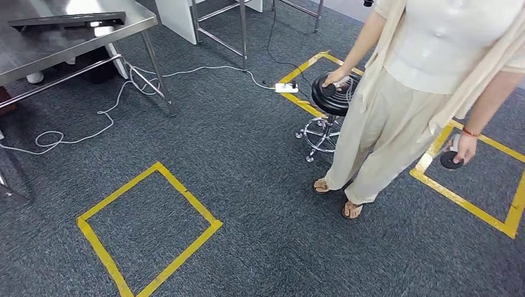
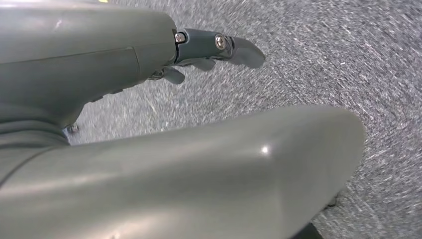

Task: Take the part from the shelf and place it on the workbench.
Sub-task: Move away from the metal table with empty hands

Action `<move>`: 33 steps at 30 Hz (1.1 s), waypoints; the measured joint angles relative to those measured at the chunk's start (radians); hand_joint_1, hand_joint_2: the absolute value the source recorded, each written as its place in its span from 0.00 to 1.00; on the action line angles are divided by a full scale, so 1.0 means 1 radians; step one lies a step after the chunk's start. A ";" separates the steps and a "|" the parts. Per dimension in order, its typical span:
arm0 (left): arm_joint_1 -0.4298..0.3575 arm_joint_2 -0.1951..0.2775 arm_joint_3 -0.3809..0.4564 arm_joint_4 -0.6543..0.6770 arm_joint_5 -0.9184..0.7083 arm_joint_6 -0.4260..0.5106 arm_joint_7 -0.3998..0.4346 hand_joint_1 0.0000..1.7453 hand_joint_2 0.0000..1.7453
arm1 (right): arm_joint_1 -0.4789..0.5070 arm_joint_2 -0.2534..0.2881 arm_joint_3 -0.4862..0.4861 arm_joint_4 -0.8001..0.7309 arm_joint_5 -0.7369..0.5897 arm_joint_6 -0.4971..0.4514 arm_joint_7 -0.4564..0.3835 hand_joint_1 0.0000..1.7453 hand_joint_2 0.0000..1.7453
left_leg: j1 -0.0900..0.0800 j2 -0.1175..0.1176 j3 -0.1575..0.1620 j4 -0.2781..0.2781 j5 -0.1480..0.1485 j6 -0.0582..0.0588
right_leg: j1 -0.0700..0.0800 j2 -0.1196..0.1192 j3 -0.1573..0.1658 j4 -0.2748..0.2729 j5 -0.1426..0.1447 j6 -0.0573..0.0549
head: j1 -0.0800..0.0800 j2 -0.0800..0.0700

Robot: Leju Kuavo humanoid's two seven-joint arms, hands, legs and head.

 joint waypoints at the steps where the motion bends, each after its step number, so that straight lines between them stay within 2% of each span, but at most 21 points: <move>1: 0.000 0.000 0.000 0.000 0.000 0.000 0.000 0.00 0.00 | 0.001 0.000 0.000 0.000 0.000 0.000 0.000 0.00 0.00 | -0.002 0.016 -0.001 0.000 0.000 0.000 | -0.001 -0.004 -0.014 0.037 -0.011 0.004 | 0.000 0.000; 2: 0.000 0.000 0.000 0.000 0.000 0.000 0.000 0.00 0.00 | 0.003 0.000 0.000 0.000 0.000 0.000 0.000 0.00 0.00 | -0.002 0.031 -0.002 0.000 0.000 0.000 | -0.002 -0.007 -0.007 0.034 -0.006 0.012 | 0.001 0.000; 3: 0.000 0.000 0.000 0.000 0.000 0.000 0.000 0.00 0.00 | 0.005 0.000 0.000 0.000 0.000 0.000 0.000 0.00 0.00 | -0.003 0.045 -0.001 0.001 0.000 0.000 | -0.002 -0.013 0.023 -0.011 0.011 0.020 | 0.001 0.000; 5: -0.001 0.000 0.000 0.000 0.000 0.000 0.000 0.00 0.00 | 0.005 -0.001 0.000 0.000 0.000 0.000 0.000 0.00 0.00 | -0.006 0.066 0.003 0.002 -0.002 -0.004 | -0.001 -0.053 0.113 -0.159 0.057 0.029 | 0.003 0.000; 7: -0.002 0.000 0.000 0.000 0.000 0.000 0.000 0.00 0.00 | 0.002 -0.001 0.000 0.000 0.000 0.000 0.000 0.00 0.00 | -0.012 0.084 0.009 0.003 -0.007 -0.014 | 0.005 -0.086 0.161 -0.248 0.084 0.020 | 0.002 0.000; 9: -0.005 0.000 0.000 0.000 0.000 0.000 0.000 0.00 0.00 | 0.002 -0.002 0.000 0.000 0.000 0.000 0.000 0.00 0.00 | -0.013 0.102 0.016 0.003 -0.009 -0.025 | 0.009 -0.076 0.161 -0.259 0.092 0.006 | 0.001 0.000; 11: -0.008 0.000 -0.001 0.000 0.000 0.000 0.000 0.00 0.00 | 0.003 -0.003 -0.001 0.000 0.000 0.000 0.000 0.00 0.00 | -0.006 0.082 0.014 0.017 -0.024 -0.039 | -0.002 -0.056 0.164 -0.262 0.099 -0.010 | -0.001 0.000; 13: -0.008 0.000 -0.001 0.000 -0.001 0.000 0.000 0.00 0.00 | 0.002 -0.003 -0.001 0.000 -0.001 0.000 0.000 0.00 0.00 | -0.001 0.026 -0.020 0.099 -0.085 -0.049 | -0.011 -0.037 0.164 -0.265 0.108 -0.026 | -0.005 0.000; 15: -0.004 0.001 -0.001 0.000 -0.002 0.000 0.000 0.00 0.00 | 0.002 -0.002 -0.002 0.000 -0.002 0.001 0.000 0.00 0.00 | 0.001 -0.008 -0.079 0.235 -0.156 -0.053 | -0.006 -0.016 0.156 -0.263 0.113 -0.034 | -0.007 0.000; 16: -0.002 0.001 -0.001 0.000 -0.003 0.000 0.000 0.00 0.00 | 0.003 -0.002 -0.002 0.000 -0.002 0.001 0.000 0.00 0.00 | 0.003 -0.012 -0.100 0.281 -0.170 -0.055 | -0.005 -0.004 0.153 -0.262 0.115 -0.036 | -0.007 0.000; 17: -0.001 0.001 -0.001 0.000 -0.004 0.000 0.000 0.00 0.00 | 0.004 -0.002 -0.003 0.000 -0.003 0.001 0.000 0.00 0.00 | 0.005 -0.014 -0.103 0.290 -0.161 -0.056 | -0.004 0.010 0.151 -0.260 0.116 -0.035 | -0.007 0.000; 19: 0.001 0.001 -0.001 0.000 -0.004 0.000 0.000 0.00 0.00 | 0.006 -0.001 -0.003 0.000 -0.004 0.002 0.000 0.00 0.00 | 0.015 -0.029 -0.057 0.192 -0.091 -0.059 | -0.006 0.039 0.150 -0.253 0.116 -0.034 | -0.007 0.000; 20: 0.001 0.002 -0.001 0.000 -0.004 0.000 0.000 0.00 0.00 | 0.006 -0.001 -0.004 0.000 -0.003 0.002 0.000 0.00 0.00 | 0.021 -0.056 -0.027 0.127 -0.061 -0.059 | -0.005 0.052 0.147 -0.247 0.115 -0.030 | -0.007 0.000; 22: 0.002 0.002 -0.001 0.000 -0.005 0.000 0.000 0.00 0.00 | 0.003 0.002 -0.004 0.000 -0.003 0.002 0.001 0.00 0.00 | 0.025 -0.103 0.006 0.045 -0.035 -0.057 | -0.002 0.076 0.132 -0.235 0.115 -0.016 | -0.008 0.000; 23: 0.002 0.002 -0.001 0.000 -0.005 0.000 0.000 0.00 0.00 | 0.002 0.002 -0.004 0.000 -0.003 0.002 0.002 0.00 0.00 | 0.022 -0.111 0.006 0.038 -0.040 -0.052 | -0.001 0.087 0.124 -0.234 0.118 -0.006 | -0.008 0.000; 25: 0.001 0.002 -0.002 0.000 -0.008 0.000 -0.001 0.00 0.00 | 0.003 0.004 -0.004 0.000 -0.003 0.003 0.005 0.00 0.00 | 0.015 -0.087 0.004 0.032 -0.033 -0.033 | -0.003 0.101 0.107 -0.234 0.126 0.011 | -0.008 0.000; 27: 0.001 0.002 -0.005 0.000 -0.014 -0.001 -0.004 0.00 0.00 | 0.003 0.004 -0.005 0.000 -0.006 0.002 0.007 0.00 0.00 | 0.013 -0.059 0.003 0.024 -0.023 -0.014 | -0.001 0.065 0.078 -0.194 0.107 0.013 | -0.005 0.000; 28: 0.001 0.002 -0.006 0.000 -0.016 -0.002 -0.005 0.00 0.00 | 0.002 0.004 -0.006 0.000 -0.008 0.002 0.008 0.00 0.00 | 0.013 -0.043 0.001 0.021 -0.020 -0.008 | -0.001 0.037 0.054 -0.142 0.081 0.008 | -0.002 0.000; 29: 0.002 0.002 -0.008 0.000 -0.019 -0.003 -0.007 0.00 0.00 | 0.001 0.005 -0.006 0.000 -0.010 0.002 0.009 0.00 0.00 | 0.010 -0.027 0.000 0.021 -0.019 -0.004 | 0.000 0.013 0.021 -0.076 0.049 0.004 | 0.001 0.000; 31: 0.004 0.002 -0.008 0.000 -0.019 -0.004 -0.009 0.00 0.00 | 0.001 0.005 -0.007 0.000 -0.012 0.003 0.009 0.00 0.00 | 0.006 -0.003 -0.003 0.022 -0.019 -0.002 | -0.002 0.000 -0.027 0.025 0.006 0.001 | 0.004 0.000; 33: 0.004 0.002 -0.008 0.000 -0.019 -0.005 -0.009 0.00 0.00 | 0.001 0.006 -0.007 0.000 -0.013 0.003 0.009 0.00 0.00 | 0.005 0.002 -0.004 0.022 -0.019 -0.002 | -0.003 -0.001 -0.037 0.048 -0.002 0.001 | 0.004 0.000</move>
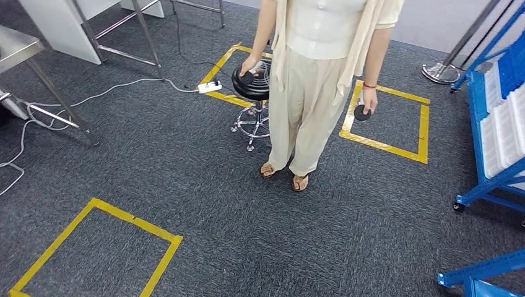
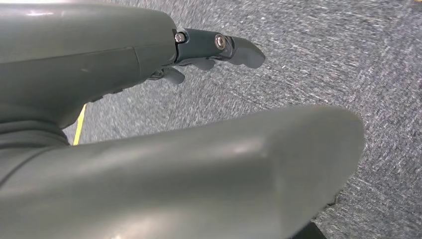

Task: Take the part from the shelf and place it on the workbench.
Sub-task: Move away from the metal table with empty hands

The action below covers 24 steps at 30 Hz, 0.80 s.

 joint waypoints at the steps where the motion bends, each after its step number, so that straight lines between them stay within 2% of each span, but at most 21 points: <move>1: 0.000 0.000 0.000 0.000 0.000 0.000 0.000 0.00 0.00 | 0.000 0.000 0.000 0.000 0.000 0.000 0.000 0.00 0.00 | 0.000 0.000 0.000 0.000 0.000 0.000 | 0.000 0.000 -0.001 0.002 0.000 0.000 | 0.000 0.000; 2: 0.000 0.000 0.000 0.000 0.000 0.000 0.000 0.00 0.00 | 0.000 0.000 0.000 0.000 0.000 0.000 0.000 0.00 0.00 | 0.000 0.001 0.000 0.000 0.000 0.000 | 0.000 0.000 -0.002 0.005 -0.001 0.000 | 0.000 0.000; 3: 0.000 0.000 0.000 0.000 0.000 -0.002 0.000 0.00 0.00 | 0.002 0.000 -0.001 0.000 0.000 0.000 0.000 0.00 0.00 | -0.001 0.011 0.000 0.000 0.000 0.000 | -0.001 -0.002 0.009 -0.005 0.004 0.006 | 0.000 0.000; 4: -0.001 0.000 -0.001 0.000 0.000 -0.004 0.000 0.00 0.00 | 0.003 0.000 -0.002 0.000 0.000 0.000 0.000 0.00 0.00 | -0.003 0.028 0.002 0.001 -0.001 -0.002 | -0.002 -0.021 0.056 -0.072 0.024 0.015 | 0.001 0.000; 5: -0.002 0.000 -0.002 0.000 0.001 -0.005 0.000 0.00 0.00 | 0.004 0.000 -0.003 0.000 0.002 0.000 0.000 0.00 0.00 | -0.006 0.050 0.005 0.001 -0.003 -0.010 | 0.000 -0.038 0.100 -0.143 0.046 0.015 | 0.000 0.000; 6: -0.004 0.000 -0.004 0.000 0.002 -0.006 -0.001 0.00 0.00 | 0.005 0.000 -0.005 0.000 0.006 0.001 0.000 0.00 0.00 | -0.008 0.073 0.010 0.001 -0.005 -0.018 | 0.004 -0.053 0.145 -0.216 0.067 0.014 | -0.002 0.000; 7: -0.005 0.000 -0.004 0.000 0.005 -0.006 -0.001 0.00 0.00 | 0.005 0.000 -0.006 0.000 0.010 0.002 -0.001 0.00 0.00 | -0.008 0.088 0.014 0.002 -0.009 -0.028 | 0.007 -0.064 0.178 -0.277 0.084 0.005 | -0.003 0.000; 8: -0.007 -0.001 -0.004 0.000 0.007 -0.005 -0.001 0.00 0.00 | 0.005 -0.001 -0.006 0.000 0.013 0.004 -0.001 0.00 0.00 | -0.006 0.087 0.015 0.006 -0.015 -0.039 | 0.008 -0.055 0.179 -0.281 0.086 -0.009 | -0.005 0.000; 9: -0.007 -0.001 -0.004 0.000 0.009 -0.004 -0.001 0.00 0.00 | 0.005 -0.001 -0.006 0.000 0.015 0.005 -0.001 0.00 0.00 | -0.002 0.069 0.009 0.023 -0.031 -0.044 | 0.004 -0.046 0.181 -0.283 0.090 -0.018 | -0.006 0.000; 10: -0.007 -0.001 -0.004 0.000 0.011 -0.003 -0.001 0.00 0.00 | 0.005 -0.001 -0.006 0.000 0.017 0.007 -0.001 0.00 0.00 | 0.000 0.044 -0.006 0.061 -0.058 -0.047 | 0.001 -0.036 0.184 -0.284 0.094 -0.027 | -0.008 0.000; 12: -0.004 -0.001 -0.004 0.000 0.014 -0.001 -0.002 0.00 0.00 | 0.004 -0.001 -0.006 0.000 0.018 0.011 -0.002 0.00 0.00 | 0.002 -0.003 -0.065 0.192 -0.131 -0.050 | 0.002 -0.016 0.183 -0.284 0.099 -0.038 | -0.011 0.000; 13: -0.002 -0.002 -0.004 0.000 0.016 0.000 -0.002 0.00 0.00 | 0.004 -0.001 -0.006 0.000 0.018 0.012 -0.002 0.00 0.00 | 0.002 -0.012 -0.096 0.256 -0.155 -0.050 | 0.005 -0.004 0.183 -0.284 0.100 -0.039 | -0.011 0.000; 14: -0.001 -0.002 -0.004 0.000 0.017 0.001 -0.002 0.00 0.00 | 0.005 -0.001 -0.006 0.000 0.018 0.013 -0.002 0.00 0.00 | 0.002 -0.015 -0.115 0.289 -0.157 -0.050 | 0.007 0.009 0.182 -0.284 0.100 -0.040 | -0.011 0.000; 15: 0.000 -0.002 -0.004 0.000 0.018 0.001 -0.002 0.00 0.00 | 0.005 -0.001 -0.006 0.000 0.018 0.013 -0.002 0.00 0.00 | 0.003 -0.017 -0.117 0.284 -0.138 -0.048 | 0.008 0.023 0.183 -0.283 0.101 -0.041 | -0.011 0.000; 16: 0.000 -0.002 -0.004 0.000 0.019 0.002 -0.002 0.00 0.00 | 0.006 -0.001 -0.006 0.000 0.018 0.013 -0.002 0.00 0.00 | 0.003 -0.022 -0.101 0.242 -0.103 -0.046 | 0.009 0.037 0.185 -0.282 0.101 -0.041 | -0.011 0.000; 18: 0.000 -0.001 -0.004 0.000 0.019 0.002 -0.002 0.00 0.00 | 0.004 0.000 -0.006 0.000 0.018 0.013 -0.002 0.00 0.00 | 0.004 -0.057 -0.046 0.111 -0.031 -0.039 | 0.012 0.063 0.186 -0.279 0.100 -0.039 | -0.011 0.000; 19: 0.000 -0.001 -0.004 0.000 0.019 0.002 -0.002 0.00 0.00 | 0.003 0.000 -0.006 0.000 0.018 0.013 -0.002 0.00 0.00 | 0.004 -0.076 -0.025 0.062 -0.011 -0.036 | 0.014 0.073 0.184 -0.276 0.100 -0.037 | -0.011 0.000; 20: 0.000 0.000 -0.004 0.000 0.019 0.002 -0.002 0.00 0.00 | 0.002 0.001 -0.006 0.000 0.018 0.013 -0.003 0.00 0.00 | 0.003 -0.089 -0.015 0.033 -0.003 -0.032 | 0.016 0.082 0.179 -0.275 0.100 -0.032 | -0.011 0.000; 21: -0.001 0.000 -0.004 0.000 0.020 0.003 -0.002 0.00 0.00 | 0.001 0.001 -0.006 0.000 0.018 0.013 -0.003 0.00 0.00 | 0.000 -0.091 -0.012 0.024 -0.004 -0.028 | 0.016 0.091 0.173 -0.274 0.102 -0.025 | -0.011 0.000; 23: -0.004 0.000 -0.004 0.000 0.020 0.003 -0.003 0.00 0.00 | 0.003 0.002 -0.006 0.000 0.018 0.013 -0.003 0.00 0.00 | -0.004 -0.069 -0.012 0.016 0.003 -0.016 | 0.012 0.102 0.160 -0.275 0.108 -0.012 | -0.012 0.000; 24: -0.004 -0.001 -0.004 0.000 0.020 0.003 -0.003 0.00 0.00 | 0.004 0.002 -0.006 0.000 0.018 0.013 -0.003 0.00 0.00 | -0.004 -0.057 -0.011 0.010 0.008 -0.008 | 0.012 0.089 0.152 -0.265 0.103 -0.009 | -0.011 0.000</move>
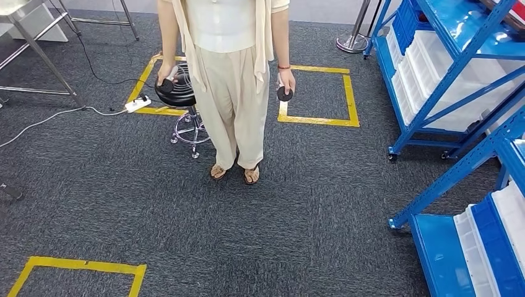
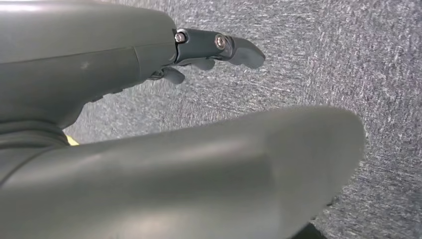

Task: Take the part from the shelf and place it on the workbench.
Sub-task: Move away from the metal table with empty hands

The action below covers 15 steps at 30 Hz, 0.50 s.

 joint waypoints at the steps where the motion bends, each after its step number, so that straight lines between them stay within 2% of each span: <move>1: 0.000 0.000 0.000 0.000 0.000 0.000 0.000 0.00 0.00 | 0.000 0.000 0.000 0.000 0.000 0.000 0.000 0.00 0.00 | 0.001 0.013 0.001 -0.006 0.004 0.007 | 0.001 -0.023 -0.016 0.029 -0.016 0.000 | 0.002 0.000; 3: 0.002 -0.001 0.000 0.000 0.000 0.000 0.000 0.00 0.00 | -0.002 0.000 0.000 0.000 -0.001 0.000 0.000 0.00 0.00 | 0.000 0.042 -0.001 -0.010 0.008 0.014 | 0.000 -0.074 -0.073 0.142 -0.073 -0.004 | 0.007 0.000; 4: 0.003 -0.001 0.000 0.000 0.000 0.000 0.000 0.00 0.00 | -0.003 0.000 0.000 0.000 -0.002 0.000 0.000 0.00 0.00 | -0.002 0.058 -0.003 -0.009 0.008 0.015 | -0.003 -0.085 -0.106 0.210 -0.102 -0.004 | 0.009 0.000; 5: 0.003 -0.001 0.000 0.000 -0.001 0.000 0.001 0.00 0.00 | -0.003 0.000 0.000 0.000 -0.003 0.000 0.000 0.00 0.00 | -0.003 0.073 -0.004 -0.009 0.008 0.015 | -0.005 -0.089 -0.129 0.259 -0.119 0.000 | 0.009 0.000; 6: 0.003 0.000 0.000 0.000 -0.002 0.000 0.001 0.00 0.00 | -0.002 0.000 0.000 0.000 -0.004 0.000 0.001 0.00 0.00 | -0.004 0.086 -0.005 -0.009 0.007 0.014 | -0.008 -0.093 -0.133 0.273 -0.121 0.008 | 0.009 0.000; 7: 0.003 -0.001 0.000 0.000 -0.003 -0.001 0.001 0.00 0.00 | 0.000 0.000 -0.001 0.000 -0.005 0.000 0.002 0.00 0.00 | -0.004 0.099 -0.005 -0.009 0.007 0.014 | -0.011 -0.099 -0.114 0.244 -0.106 0.018 | 0.010 0.000; 8: 0.002 -0.001 0.000 0.000 -0.005 -0.002 0.001 0.00 0.00 | 0.001 0.000 -0.001 0.000 -0.006 0.000 0.003 0.00 0.00 | -0.004 0.111 -0.004 -0.009 0.006 0.012 | -0.014 -0.111 -0.076 0.180 -0.083 0.028 | 0.011 0.000; 9: 0.002 -0.001 0.000 0.000 -0.007 -0.003 0.001 0.00 0.00 | 0.001 0.000 -0.002 0.000 -0.006 0.000 0.003 0.00 0.00 | -0.005 0.122 -0.001 -0.008 0.005 0.009 | -0.017 -0.134 -0.033 0.103 -0.058 0.034 | 0.012 0.000; 10: 0.002 -0.001 0.000 0.000 -0.008 -0.004 0.001 0.00 0.00 | -0.001 0.000 -0.002 0.000 -0.006 0.000 0.003 0.00 0.00 | -0.007 0.132 0.001 -0.008 0.002 0.003 | -0.015 -0.155 0.001 0.040 -0.038 0.035 | 0.012 0.000; 11: 0.002 -0.001 0.000 0.000 -0.010 -0.004 0.000 0.00 0.00 | -0.003 0.000 -0.002 0.000 -0.006 0.000 0.003 0.00 0.00 | -0.009 0.140 0.005 -0.007 -0.001 -0.004 | -0.011 -0.170 0.020 0.002 -0.026 0.030 | 0.010 0.000; 12: 0.001 -0.001 0.000 0.000 -0.010 -0.005 0.000 0.00 0.00 | -0.004 0.001 -0.002 0.000 -0.007 0.000 0.003 0.00 0.00 | -0.010 0.149 0.009 -0.007 -0.004 -0.012 | -0.006 -0.174 0.024 -0.012 -0.021 0.022 | 0.009 0.000; 13: -0.001 -0.001 0.000 0.000 -0.011 -0.005 0.000 0.00 0.00 | -0.004 0.000 -0.003 0.000 -0.007 0.000 0.003 0.00 0.00 | -0.010 0.158 0.012 -0.008 -0.007 -0.019 | -0.001 -0.167 0.022 -0.013 -0.018 0.014 | 0.007 0.000; 14: -0.004 -0.001 -0.001 0.000 -0.012 -0.006 -0.001 0.00 0.00 | -0.004 0.000 -0.004 0.000 -0.008 0.000 0.002 0.00 0.00 | -0.006 0.164 0.015 -0.007 -0.009 -0.026 | -0.005 -0.154 0.022 -0.014 -0.016 0.004 | 0.005 0.000; 15: -0.006 -0.001 -0.001 0.000 -0.013 -0.007 -0.001 0.00 0.00 | -0.003 -0.001 -0.005 0.000 -0.008 0.000 0.002 0.00 0.00 | -0.002 0.155 0.014 0.001 -0.017 -0.033 | -0.008 -0.143 0.025 -0.016 -0.013 -0.002 | 0.005 0.000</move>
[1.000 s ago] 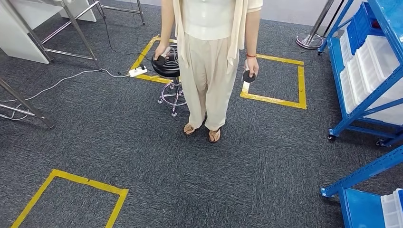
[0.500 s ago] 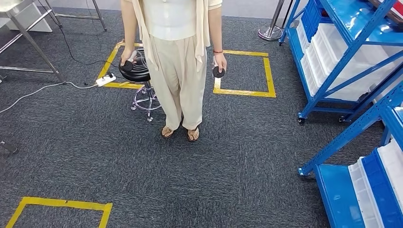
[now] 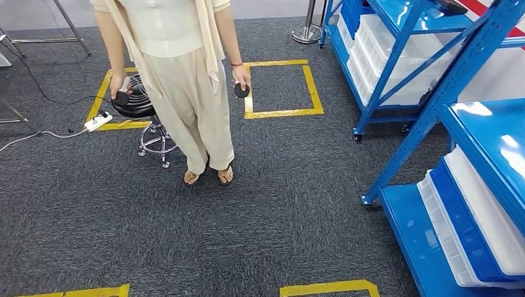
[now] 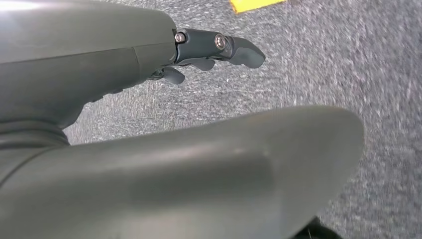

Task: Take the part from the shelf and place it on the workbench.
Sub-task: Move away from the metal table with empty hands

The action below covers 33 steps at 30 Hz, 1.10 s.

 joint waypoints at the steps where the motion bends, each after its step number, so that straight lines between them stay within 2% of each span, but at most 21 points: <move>1: -0.001 0.000 0.000 0.000 -0.001 -0.001 0.000 0.00 0.00 | 0.000 -0.001 -0.001 0.000 0.000 0.000 0.000 0.00 0.00 | 0.004 -0.021 -0.006 0.018 -0.015 -0.005 | -0.004 0.010 0.002 -0.002 0.004 -0.007 | -0.002 0.000; 3: -0.001 0.000 0.000 0.000 -0.002 -0.002 -0.001 0.00 0.00 | 0.000 -0.001 -0.003 0.000 0.000 0.001 0.000 0.00 0.00 | 0.008 -0.082 -0.047 0.118 -0.081 -0.010 | -0.008 0.032 0.004 -0.004 0.010 -0.020 | -0.007 0.000; 5: 0.003 0.000 0.000 0.000 -0.003 -0.002 -0.001 0.00 0.00 | 0.000 0.000 -0.003 0.000 0.000 0.004 0.000 0.00 0.00 | 0.008 -0.111 -0.108 0.245 -0.139 -0.011 | -0.003 0.058 0.002 -0.004 0.012 -0.028 | -0.009 0.000; 6: 0.005 0.000 0.000 0.000 -0.003 -0.002 -0.001 0.00 0.00 | 0.000 0.000 -0.004 0.000 0.000 0.006 0.000 0.00 0.00 | 0.008 -0.115 -0.125 0.276 -0.143 -0.011 | -0.001 0.072 0.002 -0.003 0.012 -0.029 | -0.008 0.000; 7: 0.006 0.000 0.000 0.000 -0.004 -0.002 -0.001 0.00 0.00 | 0.001 0.000 -0.004 0.000 0.000 0.010 0.000 0.00 0.00 | 0.008 -0.116 -0.126 0.271 -0.126 -0.009 | 0.000 0.087 0.003 -0.003 0.012 -0.028 | -0.008 0.000; 8: 0.006 0.000 0.000 0.000 -0.005 -0.002 -0.001 0.00 0.00 | 0.001 -0.001 -0.005 0.000 0.000 0.014 0.001 0.00 0.00 | 0.009 -0.121 -0.111 0.232 -0.094 -0.007 | 0.000 0.101 0.005 -0.002 0.012 -0.028 | -0.008 0.000; 10: 0.006 0.001 0.000 0.000 -0.007 -0.004 -0.001 0.00 0.00 | 0.000 -0.002 -0.005 0.000 0.000 0.018 0.002 0.00 0.00 | 0.011 -0.167 -0.062 0.110 -0.022 -0.002 | 0.002 0.126 0.006 0.001 0.011 -0.026 | -0.009 0.000; 12: 0.007 0.002 -0.001 0.000 -0.011 -0.005 -0.001 0.00 0.00 | -0.003 -0.001 -0.006 0.000 -0.001 0.018 0.003 0.00 0.00 | 0.013 -0.207 -0.034 0.031 0.011 0.004 | 0.007 0.149 -0.003 0.006 0.011 -0.019 | -0.008 0.000; 14: 0.005 0.004 -0.005 0.000 -0.017 -0.007 -0.001 0.00 0.00 | -0.001 -0.001 -0.009 0.000 -0.004 0.017 0.004 0.00 0.00 | 0.008 -0.195 -0.029 0.016 0.014 0.013 | 0.008 0.171 -0.016 0.006 0.013 -0.004 | -0.007 0.000; 15: 0.003 0.004 -0.008 0.000 -0.020 -0.009 -0.001 0.00 0.00 | 0.001 -0.002 -0.011 0.000 -0.006 0.016 0.004 0.00 0.00 | 0.007 -0.183 -0.028 0.012 0.017 0.021 | 0.007 0.166 -0.022 0.011 0.012 0.001 | -0.007 0.000; 17: 0.002 0.004 -0.012 0.000 -0.023 -0.010 -0.002 0.00 0.00 | 0.003 -0.002 -0.012 0.000 -0.008 0.016 0.005 0.00 0.00 | 0.007 -0.156 -0.027 0.004 0.024 0.037 | 0.008 0.119 -0.047 0.058 -0.014 0.003 | -0.003 0.000; 19: 0.004 0.005 -0.013 0.000 -0.026 -0.012 -0.002 0.00 0.00 | 0.001 -0.002 -0.013 0.000 -0.012 0.015 0.006 0.00 0.00 | 0.004 -0.124 -0.029 0.003 0.025 0.045 | 0.007 0.066 -0.107 0.177 -0.074 -0.004 | 0.004 0.000; 21: 0.007 0.006 -0.014 0.000 -0.032 -0.015 -0.002 0.00 0.00 | 0.000 -0.002 -0.016 0.000 -0.017 0.015 0.009 0.00 0.00 | 0.002 -0.090 -0.032 0.003 0.024 0.047 | 0.003 0.053 -0.160 0.286 -0.115 0.000 | 0.007 0.000; 22: 0.007 0.006 -0.016 0.000 -0.036 -0.017 -0.002 0.00 0.00 | 0.002 -0.002 -0.019 0.000 -0.019 0.015 0.012 0.00 0.00 | 0.001 -0.075 -0.033 0.003 0.024 0.046 | 0.001 0.050 -0.162 0.293 -0.114 0.007 | 0.007 0.000; 23: 0.006 0.006 -0.018 0.000 -0.040 -0.020 -0.002 0.00 0.00 | 0.004 -0.002 -0.022 0.000 -0.022 0.015 0.015 0.00 0.00 | 0.002 -0.062 -0.032 0.003 0.023 0.045 | -0.001 0.045 -0.141 0.260 -0.098 0.016 | 0.008 0.000; 24: 0.006 0.006 -0.020 0.000 -0.043 -0.023 -0.002 0.00 0.00 | 0.005 -0.002 -0.025 0.000 -0.023 0.015 0.017 0.00 0.00 | 0.002 -0.051 -0.031 0.003 0.022 0.043 | -0.004 0.031 -0.102 0.193 -0.074 0.025 | 0.008 0.000; 26: 0.005 0.007 -0.025 0.001 -0.047 -0.025 -0.002 0.00 0.00 | 0.004 -0.001 -0.029 0.000 -0.026 0.015 0.021 0.00 0.00 | -0.002 -0.030 -0.025 0.005 0.017 0.033 | -0.003 -0.016 -0.029 0.059 -0.030 0.030 | 0.009 0.000; 28: 0.004 0.007 -0.030 0.001 -0.048 -0.026 -0.001 0.00 0.00 | 0.001 0.000 -0.031 0.000 -0.027 0.015 0.021 0.00 0.00 | -0.004 -0.011 -0.015 0.005 0.010 0.018 | 0.005 -0.037 -0.006 0.013 -0.015 0.017 | 0.006 0.000; 30: -0.002 0.007 -0.034 0.001 -0.048 -0.026 0.002 0.00 0.00 | 0.001 -0.001 -0.033 0.000 -0.028 0.017 0.023 0.00 0.00 | 0.002 0.003 -0.006 0.005 0.006 0.002 | 0.005 -0.014 -0.004 0.012 -0.011 0.000 | 0.004 0.000; 31: -0.004 0.007 -0.036 0.001 -0.048 -0.026 0.004 0.00 0.00 | 0.001 -0.001 -0.034 0.000 -0.029 0.018 0.025 0.00 0.00 | 0.007 -0.010 -0.006 0.014 -0.003 -0.004 | 0.002 -0.004 -0.001 0.009 -0.008 -0.007 | 0.003 0.000; 33: -0.007 0.007 -0.038 0.001 -0.047 -0.026 0.005 0.00 0.00 | 0.000 0.000 -0.037 0.000 -0.033 0.023 0.027 0.00 0.00 | 0.013 -0.063 -0.032 0.082 -0.054 -0.012 | -0.006 0.018 0.005 0.005 -0.001 -0.022 | -0.002 0.000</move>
